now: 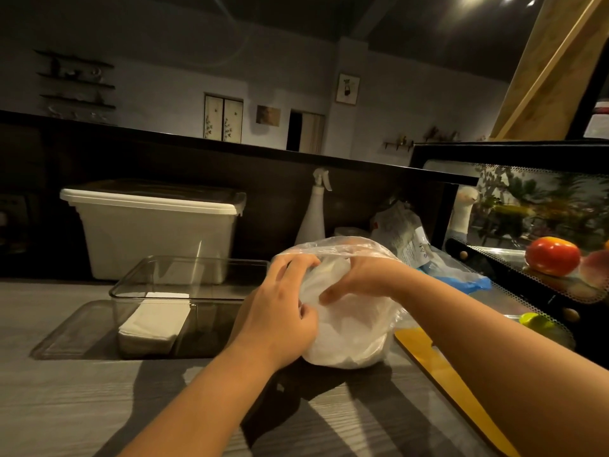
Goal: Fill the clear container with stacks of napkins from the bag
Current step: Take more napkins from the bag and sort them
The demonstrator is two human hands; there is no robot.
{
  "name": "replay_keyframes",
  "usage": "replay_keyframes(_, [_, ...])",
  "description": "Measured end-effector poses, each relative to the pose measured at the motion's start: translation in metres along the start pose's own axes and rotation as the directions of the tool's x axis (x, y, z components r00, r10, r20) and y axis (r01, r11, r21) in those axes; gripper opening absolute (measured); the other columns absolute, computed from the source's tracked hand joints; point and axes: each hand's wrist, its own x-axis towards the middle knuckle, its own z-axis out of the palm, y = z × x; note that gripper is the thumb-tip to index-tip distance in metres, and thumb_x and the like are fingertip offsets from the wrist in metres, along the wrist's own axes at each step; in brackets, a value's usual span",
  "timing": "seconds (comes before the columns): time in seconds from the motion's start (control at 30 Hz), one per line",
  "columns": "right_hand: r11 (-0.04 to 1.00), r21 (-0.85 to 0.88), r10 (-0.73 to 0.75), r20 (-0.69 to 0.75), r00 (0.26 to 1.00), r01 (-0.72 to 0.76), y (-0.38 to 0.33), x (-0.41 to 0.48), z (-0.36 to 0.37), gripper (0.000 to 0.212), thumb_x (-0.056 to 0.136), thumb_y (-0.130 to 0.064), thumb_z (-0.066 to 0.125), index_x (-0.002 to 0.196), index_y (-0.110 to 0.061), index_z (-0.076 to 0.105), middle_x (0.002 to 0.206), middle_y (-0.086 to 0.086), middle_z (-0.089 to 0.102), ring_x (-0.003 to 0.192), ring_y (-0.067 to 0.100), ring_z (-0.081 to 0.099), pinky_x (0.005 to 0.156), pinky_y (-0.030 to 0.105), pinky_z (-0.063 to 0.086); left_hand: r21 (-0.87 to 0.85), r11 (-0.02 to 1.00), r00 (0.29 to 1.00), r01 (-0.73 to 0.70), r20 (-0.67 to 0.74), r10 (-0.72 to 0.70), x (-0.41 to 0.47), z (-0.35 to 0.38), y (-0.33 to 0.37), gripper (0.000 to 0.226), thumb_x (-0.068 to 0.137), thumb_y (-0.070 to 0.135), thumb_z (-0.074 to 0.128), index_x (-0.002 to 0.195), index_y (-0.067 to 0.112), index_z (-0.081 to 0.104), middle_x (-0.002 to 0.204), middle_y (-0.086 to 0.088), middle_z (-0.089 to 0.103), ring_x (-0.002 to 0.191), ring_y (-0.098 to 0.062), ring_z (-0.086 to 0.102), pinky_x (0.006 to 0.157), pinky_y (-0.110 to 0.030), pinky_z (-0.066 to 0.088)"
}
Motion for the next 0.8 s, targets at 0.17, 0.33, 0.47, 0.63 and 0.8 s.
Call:
replay_keyframes(0.17, [0.99,0.141,-0.034,0.061,0.998,0.025,-0.001,-0.005,-0.001,0.081,0.072,-0.036,0.086,0.141,-0.026,0.046,0.133,-0.001,0.051,0.111,0.017,0.045,0.101,0.034,0.039,-0.001,1.0,1.0,0.008,0.001,-0.008,0.0,0.002,0.0,0.061,0.085,0.014,0.064,0.133,0.041,0.039,0.136,0.015,0.031,0.092,-0.01,0.057,0.078,-0.018,0.053])
replay_keyframes(0.33, [0.993,0.033,-0.115,0.022,0.993,0.114,-0.012,-0.009,0.006,0.078,0.075,-0.028,0.085,0.143,-0.029,0.047,0.134,0.001,0.057,0.121,0.022,0.052,0.101,0.036,0.045,-0.007,1.0,1.0,0.011,-0.006,-0.011,0.001,0.001,-0.001,0.064,0.083,0.009,0.063,0.134,0.04,0.04,0.138,0.014,0.035,0.1,-0.014,0.055,0.082,-0.021,0.053])
replay_keyframes(0.47, [0.981,0.062,-0.182,-0.008,0.983,0.182,-0.011,-0.013,0.013,0.076,0.079,-0.021,0.081,0.144,-0.033,0.044,0.133,-0.001,0.055,0.124,0.022,0.051,0.103,0.037,0.046,-0.038,0.999,0.999,0.022,-0.027,-0.023,0.0,-0.001,0.0,0.064,0.082,0.007,0.062,0.132,0.039,0.041,0.138,0.013,0.038,0.1,-0.014,0.056,0.083,-0.029,0.057])
replay_keyframes(0.63, [0.959,0.094,-0.265,-0.025,0.964,0.267,-0.001,-0.016,0.005,0.043,0.078,-0.016,0.08,0.109,-0.042,0.066,0.11,-0.013,0.058,0.098,0.01,0.053,0.069,0.017,0.042,-0.093,0.995,0.995,0.02,-0.099,-0.029,-0.001,-0.007,0.003,0.06,0.083,0.001,0.062,0.126,0.037,0.044,0.136,0.015,0.039,0.089,-0.007,0.059,0.07,-0.018,0.055])
replay_keyframes(0.8, [0.932,0.151,-0.314,-0.114,0.943,0.329,0.009,-0.025,-0.001,0.034,0.076,-0.016,0.082,0.098,-0.04,0.072,0.107,-0.012,0.063,0.092,0.005,0.057,0.063,0.012,0.044,-0.155,0.988,0.986,0.011,-0.165,-0.037,0.0,-0.007,0.007,0.053,0.083,-0.004,0.06,0.118,0.034,0.05,0.123,0.014,0.047,0.079,-0.006,0.059,0.061,-0.014,0.051])
